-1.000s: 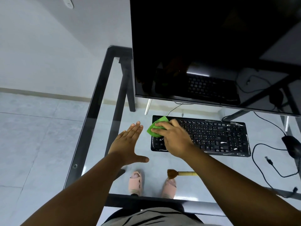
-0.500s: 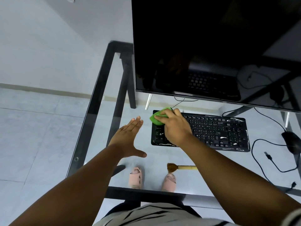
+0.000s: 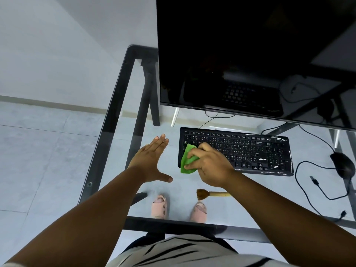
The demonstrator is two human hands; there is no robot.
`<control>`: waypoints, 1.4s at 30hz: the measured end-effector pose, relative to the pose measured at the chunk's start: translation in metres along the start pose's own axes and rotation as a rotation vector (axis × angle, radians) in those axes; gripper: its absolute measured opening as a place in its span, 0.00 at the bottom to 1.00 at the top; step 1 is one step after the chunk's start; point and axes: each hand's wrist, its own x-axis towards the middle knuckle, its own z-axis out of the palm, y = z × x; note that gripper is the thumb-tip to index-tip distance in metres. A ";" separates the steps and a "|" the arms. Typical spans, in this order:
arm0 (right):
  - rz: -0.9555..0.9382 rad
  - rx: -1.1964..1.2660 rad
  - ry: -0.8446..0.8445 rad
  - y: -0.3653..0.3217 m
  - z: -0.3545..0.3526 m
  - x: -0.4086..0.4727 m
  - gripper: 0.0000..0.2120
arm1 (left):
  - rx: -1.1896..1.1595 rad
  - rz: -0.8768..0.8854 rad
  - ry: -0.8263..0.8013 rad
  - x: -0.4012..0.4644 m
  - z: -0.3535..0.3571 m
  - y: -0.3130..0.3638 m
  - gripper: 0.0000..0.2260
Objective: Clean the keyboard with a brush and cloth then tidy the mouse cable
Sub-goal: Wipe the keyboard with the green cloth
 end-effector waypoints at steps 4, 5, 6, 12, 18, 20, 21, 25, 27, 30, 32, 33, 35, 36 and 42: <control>-0.007 -0.041 0.046 -0.001 0.001 0.000 0.21 | 0.010 -0.007 -0.003 0.000 0.000 0.001 0.56; -0.011 -0.059 0.052 -0.005 0.003 0.002 0.22 | 0.011 -0.008 -0.007 0.001 0.000 0.001 0.56; -0.010 -0.074 0.060 -0.009 0.007 0.004 0.23 | 0.011 -0.010 -0.010 0.001 0.000 0.001 0.56; -0.060 -0.106 -0.005 0.000 0.003 -0.005 0.23 | 0.007 -0.012 -0.012 0.000 -0.001 0.001 0.56; -0.035 -0.128 0.006 0.006 -0.003 -0.013 0.22 | -0.014 -0.028 -0.007 0.001 -0.001 0.002 0.57; -0.054 -0.149 0.017 -0.005 0.001 -0.006 0.23 | -0.020 -0.040 -0.013 0.002 -0.001 0.002 0.57; -0.062 -0.153 0.018 -0.009 0.003 -0.005 0.23 | -0.021 -0.045 -0.018 0.002 -0.001 0.002 0.57; -0.077 -0.160 0.020 0.004 0.002 -0.020 0.22 | -0.044 -0.055 -0.027 0.003 -0.001 0.000 0.56; -0.054 -0.167 0.034 0.018 -0.002 -0.034 0.21 | -0.070 -0.069 -0.007 0.003 -0.001 0.003 0.50; 0.020 -0.140 0.067 0.036 -0.009 -0.052 0.20 | -0.190 -0.153 0.057 0.004 0.002 0.020 0.38; 0.051 -0.115 0.101 0.039 -0.013 -0.058 0.19 | -0.250 -0.196 0.134 0.003 0.008 0.033 0.33; 0.055 -0.103 0.114 0.037 -0.012 -0.059 0.20 | -0.250 -0.194 0.177 0.001 0.012 0.039 0.32; 0.042 -0.089 0.128 0.028 -0.008 -0.053 0.21 | -0.232 -0.142 0.257 -0.003 0.020 0.047 0.31; 0.032 -0.092 0.123 0.022 -0.005 -0.050 0.21 | -0.224 -0.111 0.283 -0.004 0.023 0.053 0.31; 0.022 -0.115 0.078 0.032 -0.001 -0.058 0.20 | -0.106 -0.088 0.237 -0.002 0.037 0.065 0.32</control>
